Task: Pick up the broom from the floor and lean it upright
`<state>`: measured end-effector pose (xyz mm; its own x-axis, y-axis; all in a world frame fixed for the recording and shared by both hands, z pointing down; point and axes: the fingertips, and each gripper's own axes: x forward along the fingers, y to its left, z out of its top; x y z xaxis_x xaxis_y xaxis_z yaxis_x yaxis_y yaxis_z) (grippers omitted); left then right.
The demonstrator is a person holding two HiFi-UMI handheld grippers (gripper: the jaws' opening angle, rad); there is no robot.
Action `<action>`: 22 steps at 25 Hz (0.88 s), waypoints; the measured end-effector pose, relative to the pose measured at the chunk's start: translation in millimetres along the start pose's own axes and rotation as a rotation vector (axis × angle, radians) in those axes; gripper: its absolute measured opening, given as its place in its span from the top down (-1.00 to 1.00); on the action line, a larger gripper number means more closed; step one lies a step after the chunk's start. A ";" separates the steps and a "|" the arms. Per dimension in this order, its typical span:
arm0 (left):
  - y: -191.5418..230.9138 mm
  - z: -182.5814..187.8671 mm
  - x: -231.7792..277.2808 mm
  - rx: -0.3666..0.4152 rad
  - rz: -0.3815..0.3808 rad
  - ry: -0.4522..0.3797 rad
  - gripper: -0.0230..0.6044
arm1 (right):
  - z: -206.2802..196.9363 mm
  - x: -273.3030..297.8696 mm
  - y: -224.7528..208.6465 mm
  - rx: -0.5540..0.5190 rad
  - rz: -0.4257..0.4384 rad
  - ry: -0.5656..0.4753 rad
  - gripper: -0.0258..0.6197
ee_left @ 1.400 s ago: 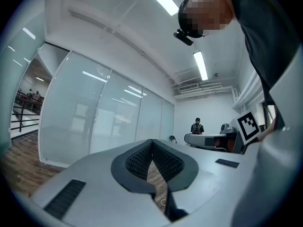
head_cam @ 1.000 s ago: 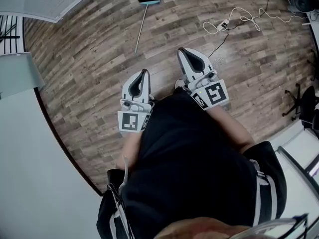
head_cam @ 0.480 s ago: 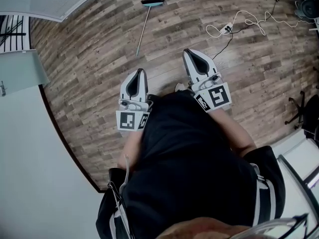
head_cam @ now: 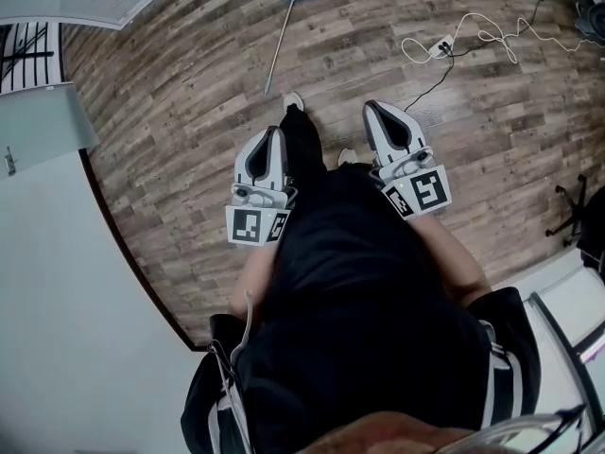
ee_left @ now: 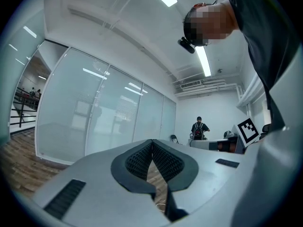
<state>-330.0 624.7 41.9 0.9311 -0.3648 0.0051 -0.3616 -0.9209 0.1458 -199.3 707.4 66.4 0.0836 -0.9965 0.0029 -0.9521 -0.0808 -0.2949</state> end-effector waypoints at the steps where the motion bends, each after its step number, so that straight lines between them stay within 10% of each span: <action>1: 2.3 0.6 5.4 0.000 -0.003 -0.001 0.86 | 0.0 0.6 -4.4 0.001 -0.014 0.002 0.86; 12: 19.3 -8.1 92.3 -0.063 -0.148 -0.002 0.86 | 15.9 39.3 -52.6 -0.046 -0.103 0.017 0.86; 22: 156.8 0.4 208.2 -0.111 -0.120 -0.019 0.86 | 27.7 197.3 -152.9 -0.032 -0.201 0.031 0.86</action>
<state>-192.8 404.3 65.4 0.9658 -0.2567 -0.0372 -0.2394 -0.9374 0.2528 -29.1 523.8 85.5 0.2643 -0.9604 0.0886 -0.9261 -0.2784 -0.2545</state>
